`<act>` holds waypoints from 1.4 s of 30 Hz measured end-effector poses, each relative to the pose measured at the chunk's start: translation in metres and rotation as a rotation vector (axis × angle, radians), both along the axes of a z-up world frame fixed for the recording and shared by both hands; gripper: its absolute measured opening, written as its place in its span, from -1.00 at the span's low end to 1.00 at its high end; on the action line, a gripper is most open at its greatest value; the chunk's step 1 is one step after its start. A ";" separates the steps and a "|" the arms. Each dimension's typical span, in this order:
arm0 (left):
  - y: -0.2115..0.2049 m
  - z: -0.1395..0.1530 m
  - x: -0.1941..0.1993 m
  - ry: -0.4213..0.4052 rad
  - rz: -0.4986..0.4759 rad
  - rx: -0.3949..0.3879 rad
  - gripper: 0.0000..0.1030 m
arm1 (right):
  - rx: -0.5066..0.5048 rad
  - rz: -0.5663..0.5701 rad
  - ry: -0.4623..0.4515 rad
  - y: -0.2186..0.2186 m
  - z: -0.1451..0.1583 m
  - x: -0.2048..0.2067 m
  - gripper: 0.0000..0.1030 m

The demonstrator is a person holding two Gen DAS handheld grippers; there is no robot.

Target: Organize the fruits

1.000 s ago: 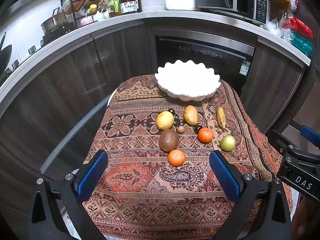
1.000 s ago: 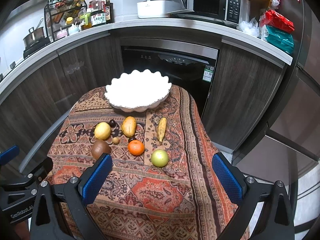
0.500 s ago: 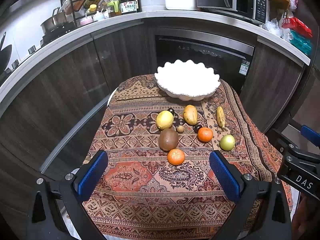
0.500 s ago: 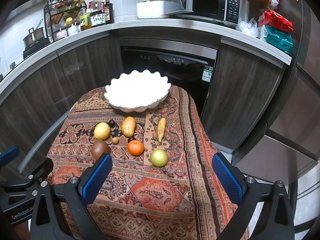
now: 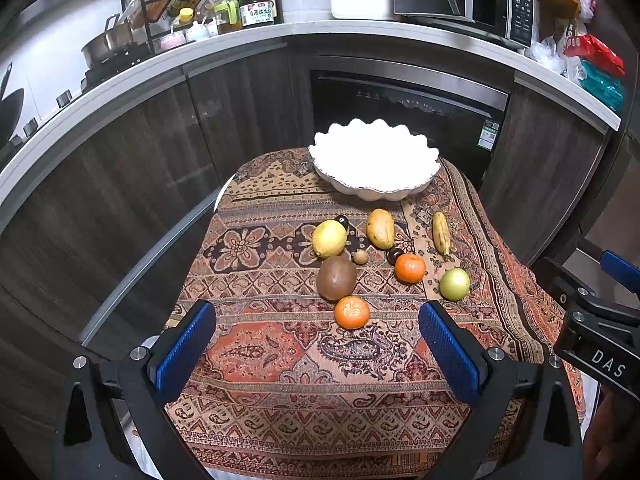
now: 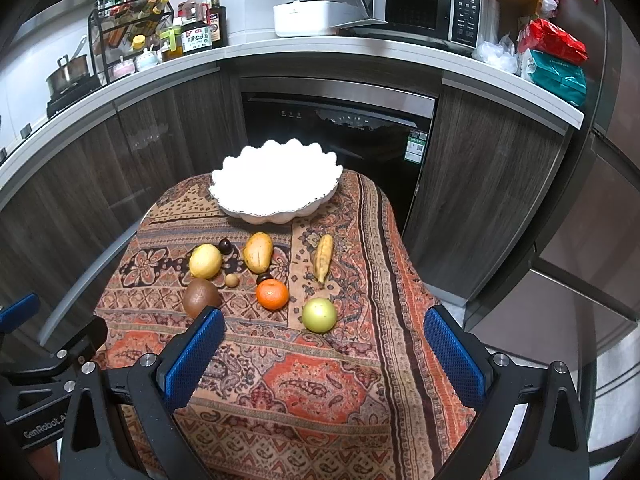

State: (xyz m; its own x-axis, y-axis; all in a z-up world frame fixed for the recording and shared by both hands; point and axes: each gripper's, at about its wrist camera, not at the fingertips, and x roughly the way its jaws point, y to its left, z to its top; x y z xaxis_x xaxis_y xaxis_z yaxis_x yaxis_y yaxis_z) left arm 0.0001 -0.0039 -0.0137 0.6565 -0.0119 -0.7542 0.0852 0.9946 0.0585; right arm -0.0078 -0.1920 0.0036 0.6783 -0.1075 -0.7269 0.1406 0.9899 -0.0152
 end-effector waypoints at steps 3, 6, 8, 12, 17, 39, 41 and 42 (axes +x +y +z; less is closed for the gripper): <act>0.000 0.000 0.000 0.000 0.000 0.000 1.00 | 0.001 0.000 0.001 0.000 0.000 0.000 0.96; 0.000 0.000 0.000 0.001 0.000 0.000 1.00 | 0.001 0.001 0.000 0.000 0.000 0.000 0.96; 0.000 0.000 -0.001 0.001 0.000 0.000 1.00 | 0.001 0.000 0.000 0.000 0.000 0.000 0.96; 0.000 0.000 0.000 -0.001 0.001 0.000 1.00 | 0.003 0.000 0.000 0.000 0.000 0.000 0.96; 0.000 0.000 0.000 -0.001 0.001 0.000 1.00 | 0.004 0.002 -0.006 0.001 0.001 -0.002 0.96; -0.006 -0.037 0.025 0.009 -0.001 0.040 1.00 | 0.023 -0.008 0.023 -0.004 -0.037 0.021 0.97; -0.007 -0.047 0.031 0.011 -0.008 0.040 1.00 | 0.022 -0.014 0.031 -0.005 -0.047 0.026 0.96; -0.008 -0.052 0.034 0.011 -0.014 0.038 1.00 | 0.021 -0.015 0.033 -0.006 -0.052 0.029 0.96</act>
State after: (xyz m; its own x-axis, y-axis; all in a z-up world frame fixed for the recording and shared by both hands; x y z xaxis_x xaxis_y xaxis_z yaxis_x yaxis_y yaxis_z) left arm 0.0337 -0.0122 -0.0659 0.6483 0.0081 -0.7614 0.0998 0.9904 0.0955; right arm 0.0216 -0.1981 -0.0484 0.6526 -0.1020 -0.7508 0.1556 0.9878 0.0011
